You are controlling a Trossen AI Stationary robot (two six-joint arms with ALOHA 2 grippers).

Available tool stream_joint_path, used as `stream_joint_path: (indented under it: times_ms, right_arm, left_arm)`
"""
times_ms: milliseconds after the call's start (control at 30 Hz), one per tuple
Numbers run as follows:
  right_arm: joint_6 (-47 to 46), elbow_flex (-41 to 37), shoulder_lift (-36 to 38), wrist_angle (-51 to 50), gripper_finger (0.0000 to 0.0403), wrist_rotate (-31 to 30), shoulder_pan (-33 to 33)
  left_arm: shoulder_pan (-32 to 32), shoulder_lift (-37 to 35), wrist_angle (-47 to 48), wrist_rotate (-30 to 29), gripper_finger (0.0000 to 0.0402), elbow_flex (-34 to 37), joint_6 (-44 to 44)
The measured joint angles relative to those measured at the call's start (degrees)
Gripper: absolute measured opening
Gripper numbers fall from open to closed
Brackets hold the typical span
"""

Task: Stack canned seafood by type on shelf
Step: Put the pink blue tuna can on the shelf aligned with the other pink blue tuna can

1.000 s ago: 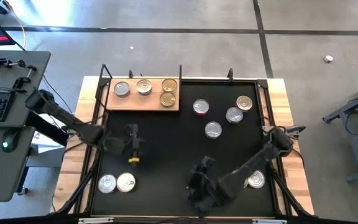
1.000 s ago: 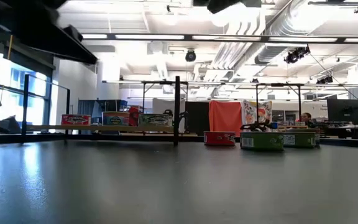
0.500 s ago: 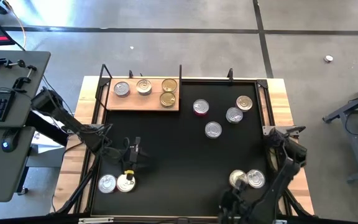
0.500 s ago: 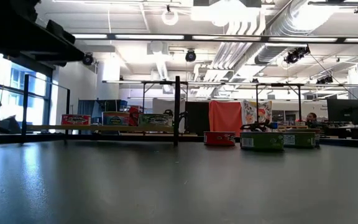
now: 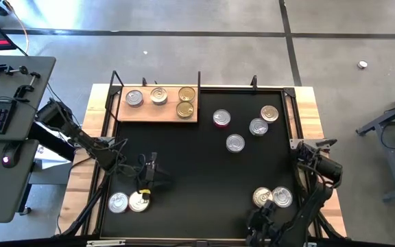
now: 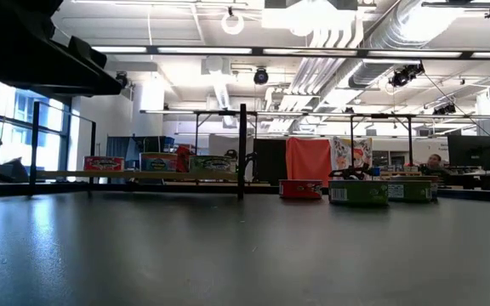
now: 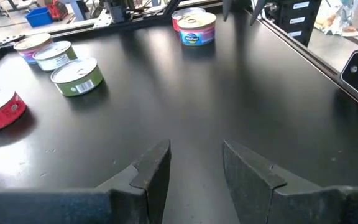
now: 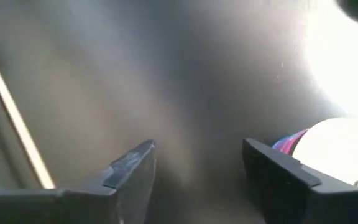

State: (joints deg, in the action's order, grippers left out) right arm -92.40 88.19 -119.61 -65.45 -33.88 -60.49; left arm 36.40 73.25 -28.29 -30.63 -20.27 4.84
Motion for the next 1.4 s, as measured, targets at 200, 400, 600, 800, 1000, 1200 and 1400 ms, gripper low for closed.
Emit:
stream_joint_path:
  times_ms: [200,400,600,800,1000,1200,1400]
  right_arm:
    - [6.4,-2.7,0.0,-0.2,0.0260,3.5,0.0]
    - [7.3,-1.7,0.0,-1.6,0.0246,2.4,0.0]
    - [5.8,-2.2,0.0,-7.3,0.0227,1.8,-0.4]
    - [5.3,-7.7,0.0,-6.5,0.0198,0.8,-0.4]
    - [5.7,-15.2,0.8,-1.7,0.0131,-1.6,-0.5]
    - [8.1,-16.6,0.3,-0.8,0.0043,-7.3,-0.4]
    - [13.6,-16.6,0.3,-0.1,0.0004,-8.3,1.7]
  left_arm:
    - [0.0,0.0,-0.1,0.0,0.0138,0.0,0.0]
    - [0.0,0.0,-0.3,0.0,0.0138,0.0,0.6]
    - [0.0,0.0,-0.4,0.0,0.0138,0.0,0.9]
    - [0.0,0.0,-0.4,0.0,0.0138,0.0,0.9]
    - [0.0,0.0,-0.3,0.0,0.0138,0.0,1.0]
    - [0.0,0.0,-0.5,0.0,0.0138,0.0,1.0]
    - [0.0,0.0,-1.7,0.0,0.0138,0.0,1.0]
